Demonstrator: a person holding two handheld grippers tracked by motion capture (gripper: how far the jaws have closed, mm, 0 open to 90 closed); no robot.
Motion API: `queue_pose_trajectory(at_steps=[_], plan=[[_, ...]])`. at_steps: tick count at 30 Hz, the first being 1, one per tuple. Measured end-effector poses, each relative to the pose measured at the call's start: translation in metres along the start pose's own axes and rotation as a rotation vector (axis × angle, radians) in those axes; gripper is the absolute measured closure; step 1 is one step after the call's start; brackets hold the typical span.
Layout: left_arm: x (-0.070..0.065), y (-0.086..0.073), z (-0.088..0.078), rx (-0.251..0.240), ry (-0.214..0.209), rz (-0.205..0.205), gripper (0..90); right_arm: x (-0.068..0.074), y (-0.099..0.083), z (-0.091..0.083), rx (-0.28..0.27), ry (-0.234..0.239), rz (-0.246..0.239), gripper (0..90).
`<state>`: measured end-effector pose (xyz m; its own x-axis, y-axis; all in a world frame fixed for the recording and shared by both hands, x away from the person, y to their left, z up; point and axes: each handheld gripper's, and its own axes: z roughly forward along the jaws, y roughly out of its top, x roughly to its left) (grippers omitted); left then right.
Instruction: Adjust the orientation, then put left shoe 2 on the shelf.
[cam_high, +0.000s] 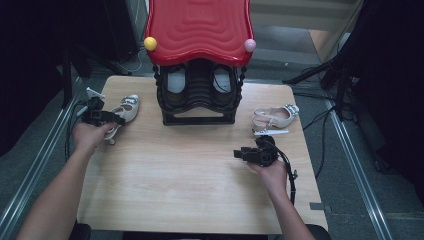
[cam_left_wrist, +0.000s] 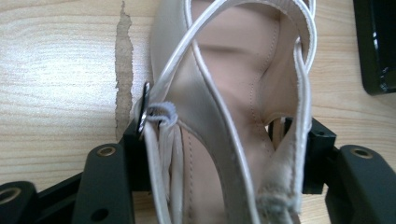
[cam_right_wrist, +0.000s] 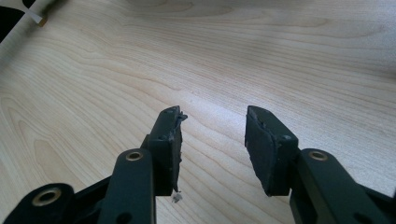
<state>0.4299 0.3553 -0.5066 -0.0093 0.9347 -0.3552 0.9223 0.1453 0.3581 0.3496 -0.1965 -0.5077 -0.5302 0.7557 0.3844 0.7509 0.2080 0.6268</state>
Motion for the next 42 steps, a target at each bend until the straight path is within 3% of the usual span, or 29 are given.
queue_pose_trajectory(at_steps=[2, 5, 9, 13, 20, 35, 39, 42], plan=[[0.0, 0.0, -0.001, -0.007, 0.006, -0.002, 40.4, 0.0, 0.0, 0.0, 0.002, 0.0, 0.001, 57.3], [0.001, 0.0, -0.004, -0.028, -0.031, -0.025, 40.6, 0.0, 0.0, 0.0, 0.002, 0.001, -0.001, 57.2], [-0.002, 0.003, -0.01, -0.037, -0.039, -0.018, 40.7, 0.0, 0.0, 0.0, 0.003, 0.001, -0.001, 57.2], [-0.004, 0.006, -0.015, -0.054, -0.073, -0.046, 40.8, 0.0, 0.0, 0.0, 0.002, 0.004, 0.0, 57.2], [-0.013, 0.019, -0.038, -0.085, -0.08, -0.043, 40.9, 0.0, 0.0, 0.001, 0.004, 0.002, -0.003, 56.9], [-0.058, 0.059, -0.103, -0.17, -0.099, -0.02, 40.9, 0.0, 0.0, 0.002, 0.01, 0.002, 0.0, 56.6], [-0.073, 0.072, -0.124, -0.2, -0.087, -0.005, 40.8, 0.0, 0.0, 0.002, 0.011, 0.003, 0.0, 56.6], [-0.081, 0.08, -0.139, -0.22, -0.107, -0.007, 40.8, 0.0, 0.0, 0.002, 0.009, 0.002, 0.002, 56.5]])
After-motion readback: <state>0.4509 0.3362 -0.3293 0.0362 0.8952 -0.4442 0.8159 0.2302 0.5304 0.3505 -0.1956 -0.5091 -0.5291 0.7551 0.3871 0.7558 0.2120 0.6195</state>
